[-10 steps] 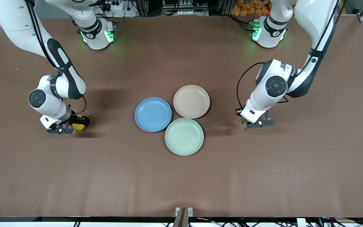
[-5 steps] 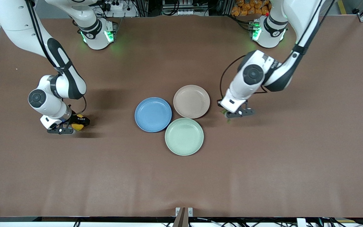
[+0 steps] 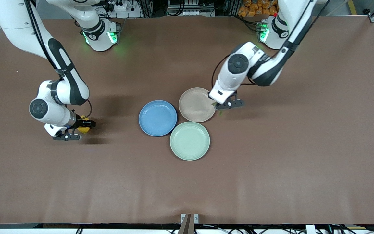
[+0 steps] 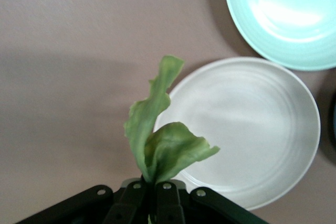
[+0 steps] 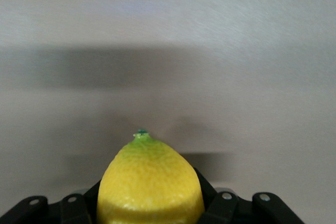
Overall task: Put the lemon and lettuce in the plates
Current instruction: 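Release the lettuce onto the beige plate while the right gripper carries the lemon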
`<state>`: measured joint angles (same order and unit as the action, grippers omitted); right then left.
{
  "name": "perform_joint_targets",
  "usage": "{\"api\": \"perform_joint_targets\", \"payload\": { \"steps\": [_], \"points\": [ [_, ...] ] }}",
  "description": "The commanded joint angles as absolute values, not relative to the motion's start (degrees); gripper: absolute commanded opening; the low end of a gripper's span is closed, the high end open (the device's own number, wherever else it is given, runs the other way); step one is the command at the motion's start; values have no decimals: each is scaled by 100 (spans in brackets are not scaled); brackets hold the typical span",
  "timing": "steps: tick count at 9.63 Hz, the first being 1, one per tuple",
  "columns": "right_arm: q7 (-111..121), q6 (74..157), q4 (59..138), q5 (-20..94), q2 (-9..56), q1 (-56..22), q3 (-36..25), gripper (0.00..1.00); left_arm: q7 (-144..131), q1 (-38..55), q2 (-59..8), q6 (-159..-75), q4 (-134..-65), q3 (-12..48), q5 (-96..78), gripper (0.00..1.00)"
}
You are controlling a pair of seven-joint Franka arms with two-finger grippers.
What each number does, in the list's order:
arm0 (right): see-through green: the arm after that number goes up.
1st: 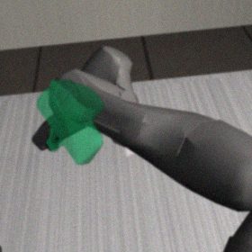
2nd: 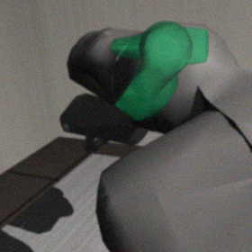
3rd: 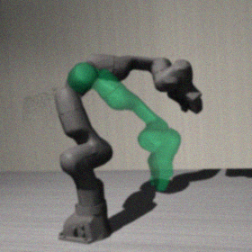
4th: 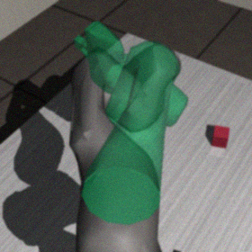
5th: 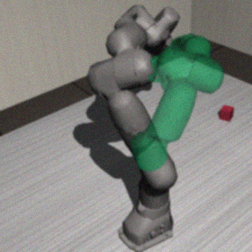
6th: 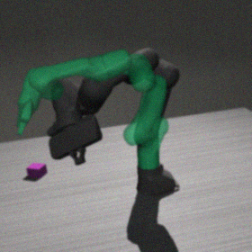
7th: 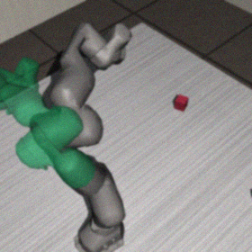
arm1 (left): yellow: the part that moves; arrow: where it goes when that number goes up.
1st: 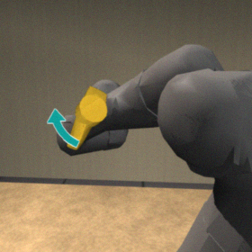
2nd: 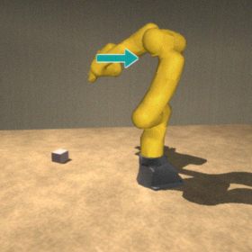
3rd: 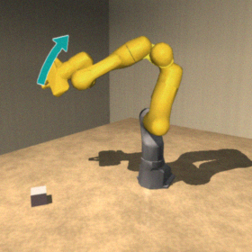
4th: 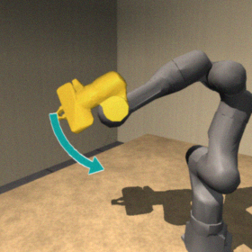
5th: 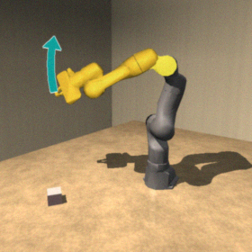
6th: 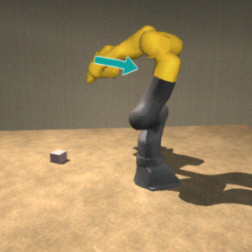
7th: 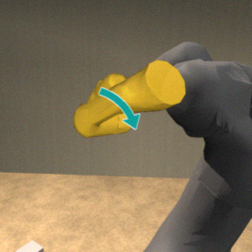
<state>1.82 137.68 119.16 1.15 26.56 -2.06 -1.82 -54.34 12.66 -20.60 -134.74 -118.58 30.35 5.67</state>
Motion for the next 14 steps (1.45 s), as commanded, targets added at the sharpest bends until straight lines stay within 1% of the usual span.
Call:
{"api": "perform_joint_targets", "payload": {
  "steps": [1, 4, 6, 7, 10, 14],
  "points": [
    [167, 13159, 11550, 158, 2567, -167, 60, 17, -5765, 1441, -2065, -13518, -11848, 3041, 738, 0],
    [123, 12693, 11189, 219, 2531, -202, 376, 17, -5783, 1600, -2293, -13535, -11699, 3032, 747, 0],
    [-17, 12709, 11145, 334, 2531, -324, 597, 17, -5792, 1757, -2425, -13535, -11681, 3024, 747, 0],
    [-218, 12692, 11066, 351, 2531, -473, 685, 18, -5792, 1819, -2504, -13535, -11672, 3015, 756, 0],
    [-1280, 12683, 10820, 352, 2549, -1211, 703, 18, -5783, 1925, -2811, -13535, -11479, 2997, 773, 0],
    [-2326, 12752, 10723, 352, 2575, -1888, 694, 18, -6002, 1916, -3146, -13526, -11347, 2988, 1371, 0]
  ]
}}
